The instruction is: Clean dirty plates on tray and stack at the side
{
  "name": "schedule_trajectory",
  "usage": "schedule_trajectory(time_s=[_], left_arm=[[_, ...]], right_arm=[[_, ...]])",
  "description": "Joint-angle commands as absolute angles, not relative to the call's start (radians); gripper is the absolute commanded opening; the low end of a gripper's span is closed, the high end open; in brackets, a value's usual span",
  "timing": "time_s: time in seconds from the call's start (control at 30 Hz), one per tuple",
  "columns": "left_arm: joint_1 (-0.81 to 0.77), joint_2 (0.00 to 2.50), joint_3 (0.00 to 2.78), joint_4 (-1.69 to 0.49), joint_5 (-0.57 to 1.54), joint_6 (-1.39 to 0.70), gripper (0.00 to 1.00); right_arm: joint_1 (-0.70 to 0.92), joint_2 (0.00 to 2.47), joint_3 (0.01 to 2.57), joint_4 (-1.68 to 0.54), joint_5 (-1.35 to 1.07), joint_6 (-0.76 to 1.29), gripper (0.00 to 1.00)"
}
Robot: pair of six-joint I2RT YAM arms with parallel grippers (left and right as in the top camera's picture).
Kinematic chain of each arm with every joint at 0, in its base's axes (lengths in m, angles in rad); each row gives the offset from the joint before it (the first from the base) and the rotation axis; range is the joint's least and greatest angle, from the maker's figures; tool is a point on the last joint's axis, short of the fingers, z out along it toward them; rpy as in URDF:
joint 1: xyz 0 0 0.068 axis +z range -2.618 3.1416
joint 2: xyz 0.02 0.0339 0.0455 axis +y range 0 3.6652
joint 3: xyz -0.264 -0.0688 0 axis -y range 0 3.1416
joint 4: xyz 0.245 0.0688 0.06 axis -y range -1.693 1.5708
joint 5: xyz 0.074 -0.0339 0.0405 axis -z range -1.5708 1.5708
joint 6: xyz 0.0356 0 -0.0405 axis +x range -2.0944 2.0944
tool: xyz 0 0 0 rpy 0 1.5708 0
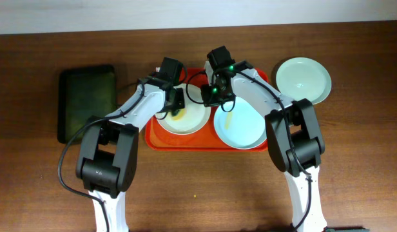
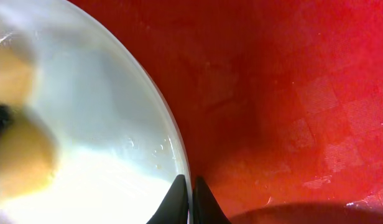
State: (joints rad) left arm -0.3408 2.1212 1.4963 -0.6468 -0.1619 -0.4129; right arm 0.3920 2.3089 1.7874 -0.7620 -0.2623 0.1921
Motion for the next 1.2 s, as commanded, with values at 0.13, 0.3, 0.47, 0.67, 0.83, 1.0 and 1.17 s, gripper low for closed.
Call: schedule_trajectory(time_s=[0.13,0.3,0.47,0.67,0.83,1.0,1.17], left_arm=[[-0.32,2.029,1.505,-0.678,-0.347,-0.414,0.0],[-0.315,1.957,1.509,-0.63,-0.056,-0.336,0.0],[-0.323,2.016,1.467,-0.645,0.134,-0.344,0.0],[-0.32,2.081,1.454,-0.71,-0.119,-0.343,0.0],[-0.318,2.073,1.467,-0.729,-0.381,-0.344,0.0],[-0.28,1.903,1.539,-0.809,-0.315,-0.393,0.0],[-0.179,1.692,1.538,-0.868,-0.376,-0.392,0.0]], right_arm=[[0.392,2.33,1.765,-0.759,-0.223,0.196,0.04],[0.392,2.33,1.765,-0.759,-0.223,0.196,0.04],[0.392,2.33,1.765,-0.748,-0.224,0.197,0.04],[0.391,2.33,1.765,-0.75,-0.223,0.196,0.04],[0.391,2.33,1.765,-0.769,-0.224,0.196,0.04],[0.391,2.285,1.788,-0.789,-0.223,0.149,0.04],[0.444,2.2,1.983,-0.947,-0.034,0.106,0.04]])
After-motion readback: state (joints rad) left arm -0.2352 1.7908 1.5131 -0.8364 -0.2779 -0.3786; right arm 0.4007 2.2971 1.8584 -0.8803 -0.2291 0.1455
